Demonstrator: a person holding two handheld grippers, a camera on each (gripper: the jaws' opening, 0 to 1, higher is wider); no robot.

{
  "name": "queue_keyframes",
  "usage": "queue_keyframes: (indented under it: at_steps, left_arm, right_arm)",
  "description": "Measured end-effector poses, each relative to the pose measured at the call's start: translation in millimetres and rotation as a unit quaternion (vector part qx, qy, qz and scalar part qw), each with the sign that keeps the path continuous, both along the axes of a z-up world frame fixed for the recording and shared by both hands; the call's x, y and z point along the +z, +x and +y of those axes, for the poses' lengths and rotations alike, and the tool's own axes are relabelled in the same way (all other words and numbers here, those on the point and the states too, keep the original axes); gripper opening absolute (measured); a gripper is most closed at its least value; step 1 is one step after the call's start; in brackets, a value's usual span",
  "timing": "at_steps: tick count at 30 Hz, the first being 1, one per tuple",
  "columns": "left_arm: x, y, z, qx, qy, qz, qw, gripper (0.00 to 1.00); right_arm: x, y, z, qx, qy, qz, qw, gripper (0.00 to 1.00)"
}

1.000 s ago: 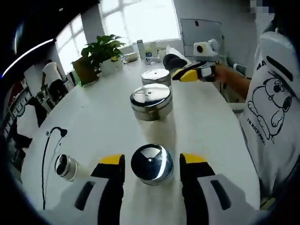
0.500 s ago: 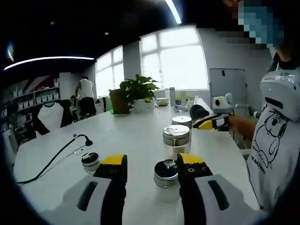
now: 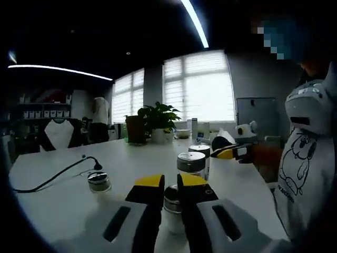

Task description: Rotate the seasoning bottle until the label or dispensing opening points toward the visible target arrow and the bottle remains upright within the marked orientation range

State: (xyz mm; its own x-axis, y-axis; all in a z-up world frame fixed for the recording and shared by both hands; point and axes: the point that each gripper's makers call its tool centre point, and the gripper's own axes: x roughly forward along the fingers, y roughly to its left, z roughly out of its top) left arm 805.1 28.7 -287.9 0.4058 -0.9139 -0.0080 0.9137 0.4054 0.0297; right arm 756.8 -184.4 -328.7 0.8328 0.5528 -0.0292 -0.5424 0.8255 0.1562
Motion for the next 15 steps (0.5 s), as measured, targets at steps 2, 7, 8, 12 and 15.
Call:
queue_keyframes:
  at_steps: [2, 7, 8, 12, 15]
  left_arm:
    - [0.3, 1.0, 1.5, 0.010, -0.013, 0.004, 0.9999, 0.17]
    - [-5.4, 0.1, 0.1, 0.031, -0.032, 0.009, 0.9990, 0.41]
    - [-9.7, 2.0, 0.5, 0.042, -0.019, 0.005, 0.9989, 0.46]
    - [-19.5, -0.6, -10.5, 0.045, -0.012, 0.025, 0.9986, 0.57]
    - [-22.4, -3.3, -16.1, 0.041, 0.002, 0.017, 0.9990, 0.55]
  right_arm:
    - [-0.2, 0.5, 0.7, 0.001, 0.003, 0.000, 1.0000, 0.18]
    - [1.8, 0.3, 4.6, 0.007, 0.002, -0.003, 1.0000, 0.17]
    - [2.4, 0.3, 4.5, 0.008, 0.002, -0.005, 1.0000, 0.17]
    - [3.8, 0.9, 2.5, 0.006, 0.004, -0.007, 0.9999, 0.17]
    - [5.2, 1.5, 0.5, 0.005, 0.005, -0.009, 0.9999, 0.16]
